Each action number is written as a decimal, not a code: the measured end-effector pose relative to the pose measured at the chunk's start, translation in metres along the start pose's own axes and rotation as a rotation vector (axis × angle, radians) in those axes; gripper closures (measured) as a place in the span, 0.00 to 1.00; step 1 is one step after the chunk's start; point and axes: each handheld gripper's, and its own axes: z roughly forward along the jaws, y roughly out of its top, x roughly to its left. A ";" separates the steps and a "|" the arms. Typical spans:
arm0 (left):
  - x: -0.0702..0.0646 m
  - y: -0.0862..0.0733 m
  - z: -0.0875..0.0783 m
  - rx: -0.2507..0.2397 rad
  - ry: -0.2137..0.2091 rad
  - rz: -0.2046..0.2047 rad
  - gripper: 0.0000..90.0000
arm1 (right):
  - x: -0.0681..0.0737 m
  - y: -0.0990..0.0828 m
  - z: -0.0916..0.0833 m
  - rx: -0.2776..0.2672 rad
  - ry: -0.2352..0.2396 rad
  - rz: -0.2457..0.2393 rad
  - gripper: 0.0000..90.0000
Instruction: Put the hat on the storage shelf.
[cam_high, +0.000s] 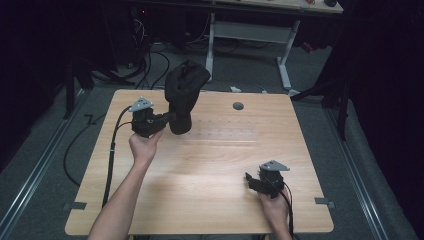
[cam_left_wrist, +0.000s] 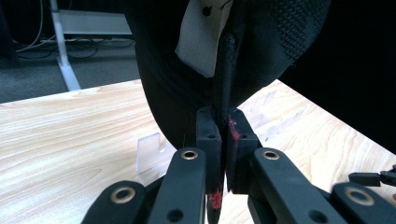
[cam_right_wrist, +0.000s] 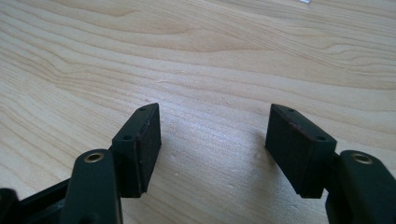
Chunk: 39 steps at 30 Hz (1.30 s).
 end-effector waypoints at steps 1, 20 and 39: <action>0.000 0.000 0.000 0.000 0.000 0.000 0.96 | 0.000 0.000 0.000 0.000 0.000 0.000 0.40; 0.005 -0.015 0.008 0.043 -0.003 -0.026 0.95 | 0.001 0.000 0.000 0.000 0.002 0.004 0.40; 0.004 -0.016 0.005 0.074 -0.016 -0.065 0.84 | 0.000 0.000 0.000 0.001 0.003 0.002 0.39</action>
